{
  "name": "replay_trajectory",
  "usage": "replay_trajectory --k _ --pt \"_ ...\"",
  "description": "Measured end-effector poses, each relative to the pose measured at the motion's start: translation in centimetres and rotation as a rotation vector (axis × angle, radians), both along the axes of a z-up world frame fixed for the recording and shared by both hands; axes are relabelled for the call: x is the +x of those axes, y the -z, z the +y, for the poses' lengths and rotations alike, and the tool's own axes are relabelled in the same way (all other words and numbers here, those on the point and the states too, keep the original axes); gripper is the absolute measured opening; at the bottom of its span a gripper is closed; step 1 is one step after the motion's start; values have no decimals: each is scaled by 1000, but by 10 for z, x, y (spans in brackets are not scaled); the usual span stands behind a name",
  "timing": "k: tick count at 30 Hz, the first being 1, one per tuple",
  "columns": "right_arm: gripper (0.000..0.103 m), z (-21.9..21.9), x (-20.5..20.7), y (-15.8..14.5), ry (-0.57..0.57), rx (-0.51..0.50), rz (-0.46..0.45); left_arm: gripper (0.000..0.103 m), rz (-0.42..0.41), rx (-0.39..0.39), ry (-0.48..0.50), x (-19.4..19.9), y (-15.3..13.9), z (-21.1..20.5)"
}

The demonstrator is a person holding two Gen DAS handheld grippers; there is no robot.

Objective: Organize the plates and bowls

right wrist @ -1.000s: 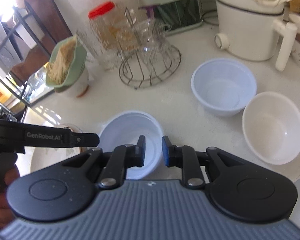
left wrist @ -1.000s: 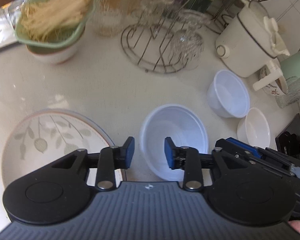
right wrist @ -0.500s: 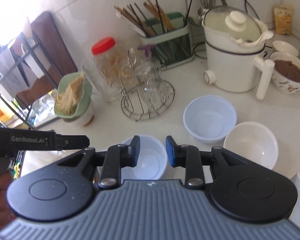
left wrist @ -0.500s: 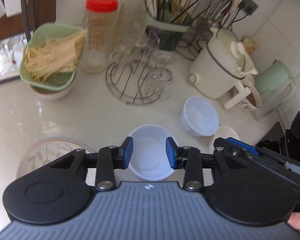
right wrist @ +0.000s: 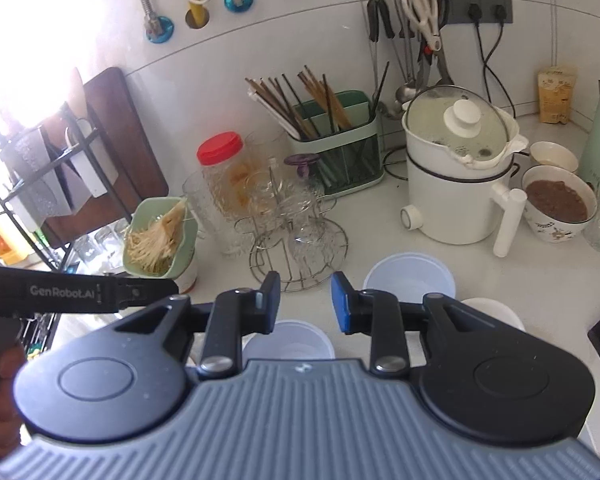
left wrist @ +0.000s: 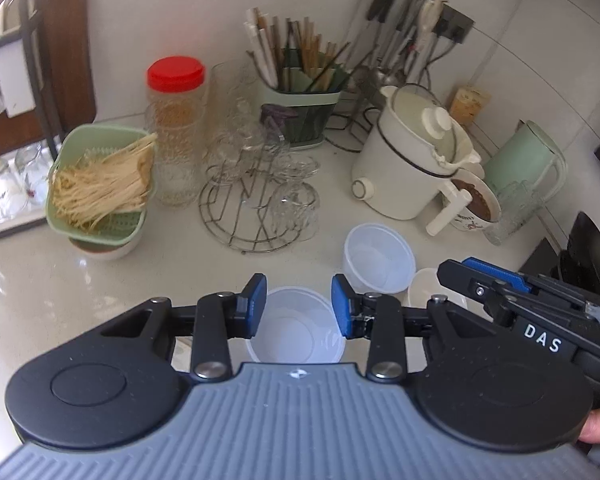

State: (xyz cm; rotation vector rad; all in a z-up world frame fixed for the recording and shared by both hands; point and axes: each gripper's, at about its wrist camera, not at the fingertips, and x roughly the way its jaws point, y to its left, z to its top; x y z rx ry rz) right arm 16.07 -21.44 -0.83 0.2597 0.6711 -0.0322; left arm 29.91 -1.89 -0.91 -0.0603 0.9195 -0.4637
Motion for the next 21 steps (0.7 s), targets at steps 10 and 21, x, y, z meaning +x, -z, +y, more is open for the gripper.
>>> replay_trajectory --k 10,21 --pt "31 -19 -15 -2 62 -31 8 41 -26 -15 53 -9 -1 -31" --pt "31 -49 -46 7 162 -46 48 41 -32 -31 144 -24 10 -77"
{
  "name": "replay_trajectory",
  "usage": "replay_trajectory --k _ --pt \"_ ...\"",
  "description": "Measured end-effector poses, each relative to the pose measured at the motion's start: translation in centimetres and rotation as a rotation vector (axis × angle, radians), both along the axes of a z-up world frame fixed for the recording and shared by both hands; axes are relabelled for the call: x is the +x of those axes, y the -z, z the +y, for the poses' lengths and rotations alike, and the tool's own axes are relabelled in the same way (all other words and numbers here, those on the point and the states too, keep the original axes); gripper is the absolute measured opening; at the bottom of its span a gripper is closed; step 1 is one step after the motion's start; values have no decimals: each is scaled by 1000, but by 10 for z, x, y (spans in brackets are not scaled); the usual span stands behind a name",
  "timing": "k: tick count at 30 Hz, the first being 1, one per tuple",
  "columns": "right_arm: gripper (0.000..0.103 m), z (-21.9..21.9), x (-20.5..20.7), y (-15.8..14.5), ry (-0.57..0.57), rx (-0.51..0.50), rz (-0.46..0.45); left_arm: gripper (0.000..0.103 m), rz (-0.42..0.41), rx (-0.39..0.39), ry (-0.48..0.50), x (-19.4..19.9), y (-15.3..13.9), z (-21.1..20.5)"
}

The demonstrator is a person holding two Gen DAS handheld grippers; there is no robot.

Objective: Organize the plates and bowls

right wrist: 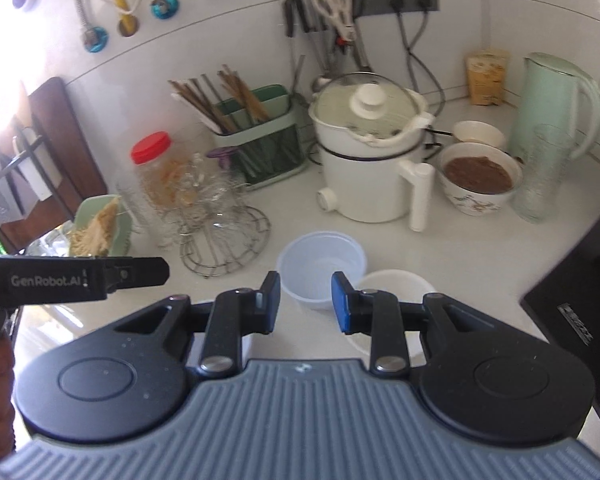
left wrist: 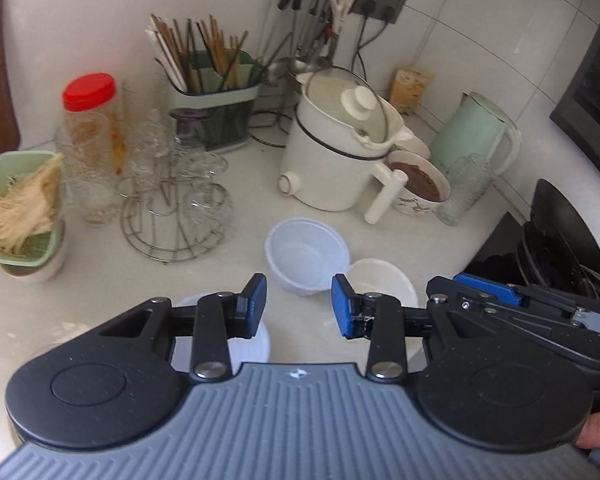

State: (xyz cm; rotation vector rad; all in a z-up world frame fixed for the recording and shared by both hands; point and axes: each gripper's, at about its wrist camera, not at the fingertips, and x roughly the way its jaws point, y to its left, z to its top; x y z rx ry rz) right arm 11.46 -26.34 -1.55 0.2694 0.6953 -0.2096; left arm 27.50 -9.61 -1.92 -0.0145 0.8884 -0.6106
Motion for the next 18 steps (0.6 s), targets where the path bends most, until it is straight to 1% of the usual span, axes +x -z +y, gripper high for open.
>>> replay_trajectory --k 4,9,12,14,16,18 --pt "31 -8 -9 1 53 8 -1 41 16 3 19 0 6 -10" --pt "31 -11 -16 8 77 -4 37 41 63 13 58 2 20 -24" --pt "31 -17 -18 13 101 6 54 41 79 11 66 6 26 -28" --pt "31 -23 -17 16 117 12 63 43 93 23 64 11 32 -32" --pt "31 -27 -13 20 129 17 78 46 106 17 54 17 36 -33" --pt "31 -32 -7 23 126 22 92 49 102 26 42 24 39 -36"
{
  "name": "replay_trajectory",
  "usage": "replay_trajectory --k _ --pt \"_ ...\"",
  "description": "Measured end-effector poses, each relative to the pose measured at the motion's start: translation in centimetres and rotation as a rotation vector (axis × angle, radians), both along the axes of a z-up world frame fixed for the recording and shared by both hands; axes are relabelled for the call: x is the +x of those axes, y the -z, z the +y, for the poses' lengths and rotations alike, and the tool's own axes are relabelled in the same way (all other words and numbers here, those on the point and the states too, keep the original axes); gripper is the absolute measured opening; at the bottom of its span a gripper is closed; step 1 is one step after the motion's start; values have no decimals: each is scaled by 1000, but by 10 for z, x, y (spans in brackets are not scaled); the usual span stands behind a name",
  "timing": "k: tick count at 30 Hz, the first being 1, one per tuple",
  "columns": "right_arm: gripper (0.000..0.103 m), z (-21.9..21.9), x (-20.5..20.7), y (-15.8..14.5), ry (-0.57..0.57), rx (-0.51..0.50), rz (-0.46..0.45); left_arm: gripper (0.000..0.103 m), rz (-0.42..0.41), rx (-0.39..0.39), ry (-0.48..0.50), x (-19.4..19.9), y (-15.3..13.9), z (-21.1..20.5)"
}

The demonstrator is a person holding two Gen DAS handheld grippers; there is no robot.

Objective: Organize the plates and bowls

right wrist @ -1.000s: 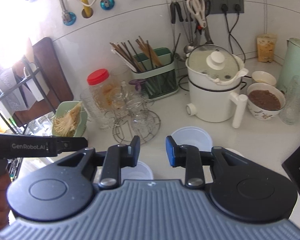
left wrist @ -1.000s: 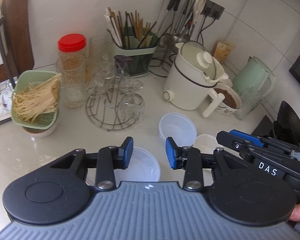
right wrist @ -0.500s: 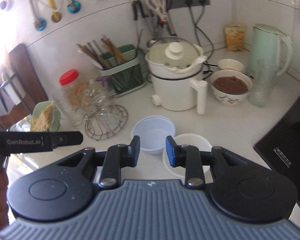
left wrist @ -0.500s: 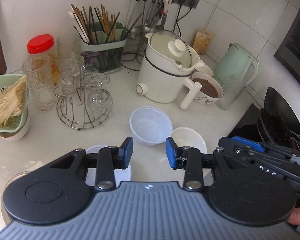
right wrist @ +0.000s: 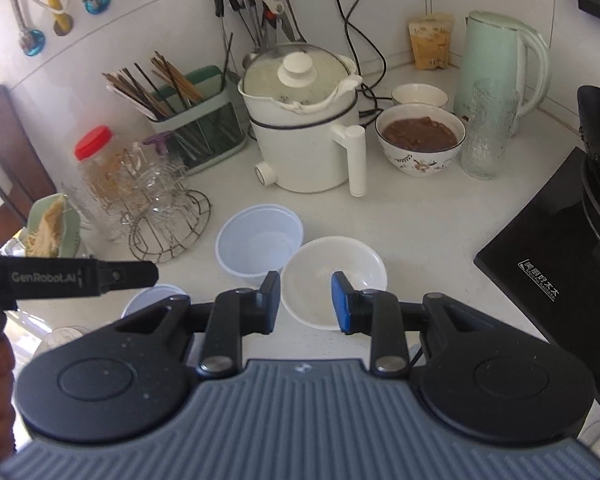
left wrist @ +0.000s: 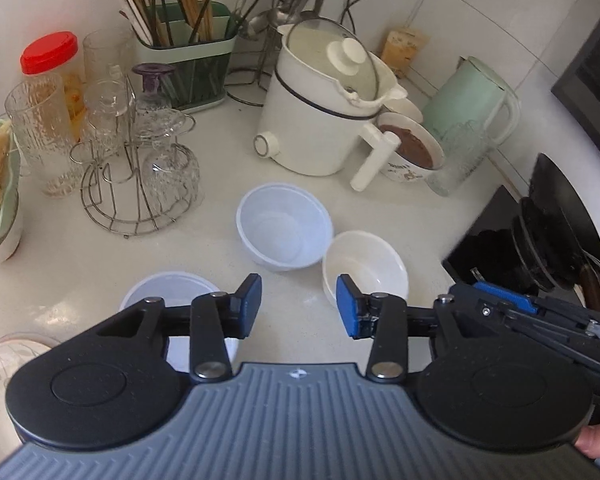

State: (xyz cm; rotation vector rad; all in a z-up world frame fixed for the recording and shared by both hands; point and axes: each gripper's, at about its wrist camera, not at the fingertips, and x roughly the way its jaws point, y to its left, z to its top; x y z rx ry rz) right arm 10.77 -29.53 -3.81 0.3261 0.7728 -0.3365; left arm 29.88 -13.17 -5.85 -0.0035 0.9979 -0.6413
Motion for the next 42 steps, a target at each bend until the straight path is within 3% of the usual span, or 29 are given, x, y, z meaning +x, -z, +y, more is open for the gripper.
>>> replay_trajectory --k 3,5,6,15,24,32,42 --pt "31 -9 12 4 -2 15 14 53 7 22 -23 15 5 -4" --pt "52 -16 22 7 0 25 19 55 18 37 -42 28 11 -6" --pt "56 -20 27 9 5 28 17 55 23 45 -50 35 15 -7" --pt "57 -40 85 45 -48 60 36 55 52 118 -65 96 58 -25" --pt "52 -42 134 86 -74 67 82 54 101 126 -13 135 98 -45" --pt "44 -41 157 103 -84 61 124 53 109 114 23 149 101 -49" --pt "25 -39 165 122 -121 37 174 35 152 127 12 159 127 -64"
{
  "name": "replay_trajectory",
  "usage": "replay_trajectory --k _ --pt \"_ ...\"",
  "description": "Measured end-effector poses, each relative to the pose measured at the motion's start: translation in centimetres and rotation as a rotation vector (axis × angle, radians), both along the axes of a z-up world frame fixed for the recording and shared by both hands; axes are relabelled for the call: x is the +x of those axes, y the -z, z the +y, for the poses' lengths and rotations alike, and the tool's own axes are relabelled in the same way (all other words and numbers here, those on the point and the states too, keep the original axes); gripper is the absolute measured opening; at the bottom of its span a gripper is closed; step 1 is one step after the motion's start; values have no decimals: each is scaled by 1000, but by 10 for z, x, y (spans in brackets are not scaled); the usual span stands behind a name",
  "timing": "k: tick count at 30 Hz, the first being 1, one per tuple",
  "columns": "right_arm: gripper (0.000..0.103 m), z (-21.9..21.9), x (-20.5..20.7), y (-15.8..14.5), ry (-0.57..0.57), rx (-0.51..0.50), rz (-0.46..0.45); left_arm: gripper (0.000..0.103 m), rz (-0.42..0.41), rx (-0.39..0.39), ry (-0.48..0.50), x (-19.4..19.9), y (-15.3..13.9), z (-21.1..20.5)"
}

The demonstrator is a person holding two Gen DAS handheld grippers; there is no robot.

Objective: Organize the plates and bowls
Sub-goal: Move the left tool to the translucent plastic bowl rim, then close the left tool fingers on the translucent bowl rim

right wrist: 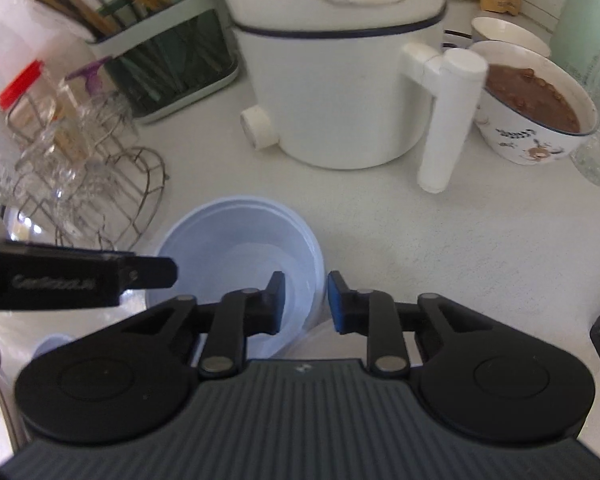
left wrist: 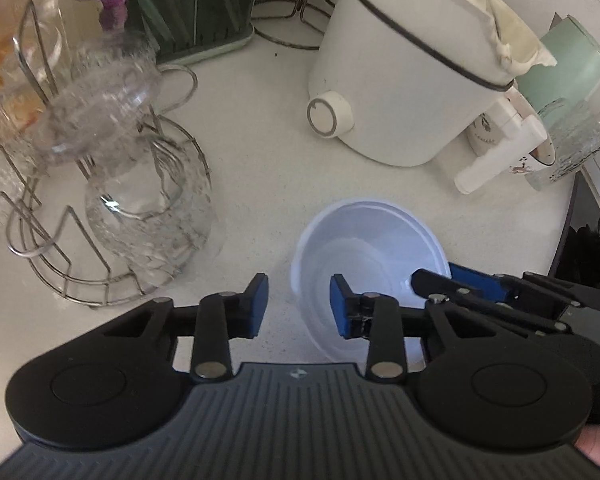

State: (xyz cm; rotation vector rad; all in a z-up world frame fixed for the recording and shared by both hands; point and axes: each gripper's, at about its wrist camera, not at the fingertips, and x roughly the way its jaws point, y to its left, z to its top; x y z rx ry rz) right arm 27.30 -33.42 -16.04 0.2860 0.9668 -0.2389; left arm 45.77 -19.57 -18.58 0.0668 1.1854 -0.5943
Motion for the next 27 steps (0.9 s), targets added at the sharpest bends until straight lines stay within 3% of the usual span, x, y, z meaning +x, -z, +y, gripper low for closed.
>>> replay_trajectory --k 4,10,18,27 --pt "25 3 1 0 -12 8 -6 35 15 -18 -13 0 4 -1" --pt "25 5 0 -9 -22 19 -30 35 10 -43 -25 -1 -12 6" --pt "25 7 -6 -32 11 104 -56 36 -22 -73 -48 -8 -51 23" --pt "25 17 -22 -68 7 124 -104 36 -68 -136 -96 -24 -96 42"
